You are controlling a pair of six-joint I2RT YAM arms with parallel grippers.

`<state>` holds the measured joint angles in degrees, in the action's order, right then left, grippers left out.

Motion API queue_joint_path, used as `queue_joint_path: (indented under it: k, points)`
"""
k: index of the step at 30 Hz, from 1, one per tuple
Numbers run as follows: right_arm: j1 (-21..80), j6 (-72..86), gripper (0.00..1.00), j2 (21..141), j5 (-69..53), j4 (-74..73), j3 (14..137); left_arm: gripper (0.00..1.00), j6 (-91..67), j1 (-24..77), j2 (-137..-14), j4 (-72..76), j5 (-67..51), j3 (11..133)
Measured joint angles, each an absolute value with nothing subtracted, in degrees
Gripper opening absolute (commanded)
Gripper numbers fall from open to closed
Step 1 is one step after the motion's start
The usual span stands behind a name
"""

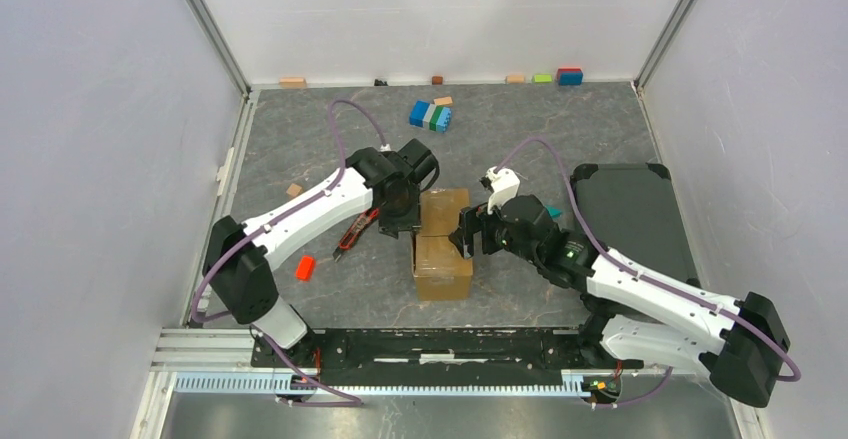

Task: Unpack the express box
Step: Open the express box at the center of the board.

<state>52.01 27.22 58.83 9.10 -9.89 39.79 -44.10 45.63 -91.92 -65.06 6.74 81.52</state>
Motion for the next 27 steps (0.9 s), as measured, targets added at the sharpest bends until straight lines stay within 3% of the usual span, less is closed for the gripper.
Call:
queue_joint_path:
  k: [9, 17, 27]
  points:
    - [51.22, 27.2, 0.97, 56.95, 7.7, -7.31, 37.39, 0.03, -48.82, 45.5, -79.92, -50.04, 3.79, 66.94]
    - [49.21, 27.07, 0.98, 52.6, 7.66, -7.88, 37.08, 0.02, -52.16, 43.07, -69.41, -38.94, -0.75, 54.57]
    - [48.86, 26.83, 0.91, 54.83, 10.22, -7.66, 37.89, 0.02, -52.34, 41.34, -65.91, -35.79, -2.13, 51.79]
